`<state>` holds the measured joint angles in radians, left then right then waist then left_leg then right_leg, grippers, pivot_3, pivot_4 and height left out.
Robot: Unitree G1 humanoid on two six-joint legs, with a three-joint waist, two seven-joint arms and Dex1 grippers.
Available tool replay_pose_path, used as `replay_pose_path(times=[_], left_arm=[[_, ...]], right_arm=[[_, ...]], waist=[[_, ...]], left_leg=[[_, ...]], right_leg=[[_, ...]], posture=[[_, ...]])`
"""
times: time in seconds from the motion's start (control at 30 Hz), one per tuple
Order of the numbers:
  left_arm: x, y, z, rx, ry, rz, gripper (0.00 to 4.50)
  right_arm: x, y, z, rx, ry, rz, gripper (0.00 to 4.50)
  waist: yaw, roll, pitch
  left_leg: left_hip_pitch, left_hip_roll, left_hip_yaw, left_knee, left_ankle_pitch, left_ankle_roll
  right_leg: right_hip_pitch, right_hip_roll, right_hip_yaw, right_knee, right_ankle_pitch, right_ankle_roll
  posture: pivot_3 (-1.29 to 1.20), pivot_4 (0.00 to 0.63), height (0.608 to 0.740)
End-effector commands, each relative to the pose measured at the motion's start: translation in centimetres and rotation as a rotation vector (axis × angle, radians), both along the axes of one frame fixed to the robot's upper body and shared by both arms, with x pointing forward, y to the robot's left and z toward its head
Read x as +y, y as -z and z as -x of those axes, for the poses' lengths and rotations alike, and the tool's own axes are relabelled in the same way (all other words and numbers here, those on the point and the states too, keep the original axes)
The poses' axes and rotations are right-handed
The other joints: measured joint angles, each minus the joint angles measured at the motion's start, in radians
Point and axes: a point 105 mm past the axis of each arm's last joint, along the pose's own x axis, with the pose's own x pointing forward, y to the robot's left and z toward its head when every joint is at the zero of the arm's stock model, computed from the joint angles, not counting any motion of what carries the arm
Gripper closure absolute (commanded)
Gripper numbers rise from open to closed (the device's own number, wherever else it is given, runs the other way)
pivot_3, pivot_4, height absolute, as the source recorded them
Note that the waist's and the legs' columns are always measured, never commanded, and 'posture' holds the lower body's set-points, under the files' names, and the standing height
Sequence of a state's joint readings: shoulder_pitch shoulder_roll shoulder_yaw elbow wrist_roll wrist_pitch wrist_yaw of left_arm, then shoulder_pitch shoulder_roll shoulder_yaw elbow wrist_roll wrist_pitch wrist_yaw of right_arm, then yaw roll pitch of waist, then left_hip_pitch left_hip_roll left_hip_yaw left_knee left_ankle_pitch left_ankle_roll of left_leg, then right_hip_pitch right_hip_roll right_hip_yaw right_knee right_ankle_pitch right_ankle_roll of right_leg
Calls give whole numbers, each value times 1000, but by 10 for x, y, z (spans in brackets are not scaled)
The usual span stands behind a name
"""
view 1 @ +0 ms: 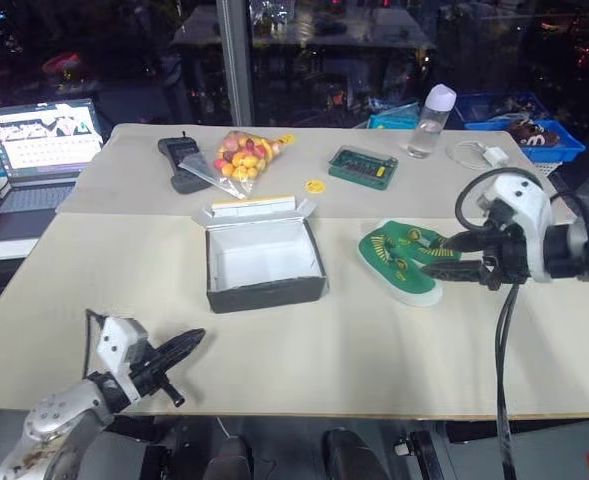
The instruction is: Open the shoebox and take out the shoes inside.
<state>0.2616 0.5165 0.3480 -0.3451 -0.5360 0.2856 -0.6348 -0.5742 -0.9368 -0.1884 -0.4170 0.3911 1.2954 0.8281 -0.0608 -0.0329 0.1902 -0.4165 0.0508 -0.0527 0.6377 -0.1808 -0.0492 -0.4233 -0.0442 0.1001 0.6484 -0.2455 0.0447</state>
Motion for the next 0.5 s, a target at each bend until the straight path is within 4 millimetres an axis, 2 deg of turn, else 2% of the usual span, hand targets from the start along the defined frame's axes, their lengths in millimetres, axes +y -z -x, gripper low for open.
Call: replay_pose_path(times=[0.03, 0.13, 0.2, 0.33, 0.5], left_arm=[[37, -26, -24, -134, -332, 27, 4500], [45, -36, -44, -189, -508, 40, 4500], [51, -40, -53, -215, -606, 66, 4500], [46, -34, -61, -208, -627, 63, 4500], [53, -28, -67, -197, -654, 56, 4500]], right_arm=[[-25, -16, -4, -275, 270, 57, 915], [-23, -9, -3, -370, 337, 74, 915], [-11, -5, -3, -432, 302, 107, 915], [-5, 5, -9, -529, 350, 53, 915], [-24, 40, -13, -499, 462, 33, 915]], waist=[[11, 0, 0], [22, 0, 0], [26, 0, 0], [14, -2, -2], [17, -2, -2]], left_leg=[[0, 0, 0, 1, 0, 0], [0, -1, 0, 3, 0, 0], [-2, -1, 0, 3, 0, 0], [-4, -1, 0, 3, 0, 0], [-3, -1, -1, 3, 0, 0]], right_leg=[[0, 0, 0, 0, 1, 1], [2, 0, 0, 0, 5, 8], [1, 0, 0, -1, 5, 9], [0, 0, 0, -1, 5, 9], [1, 0, 0, -1, 6, 9]], posture=[[0, 150, 715], [0, 150, 715], [0, 150, 715], [0, 150, 715], [0, 150, 715]])
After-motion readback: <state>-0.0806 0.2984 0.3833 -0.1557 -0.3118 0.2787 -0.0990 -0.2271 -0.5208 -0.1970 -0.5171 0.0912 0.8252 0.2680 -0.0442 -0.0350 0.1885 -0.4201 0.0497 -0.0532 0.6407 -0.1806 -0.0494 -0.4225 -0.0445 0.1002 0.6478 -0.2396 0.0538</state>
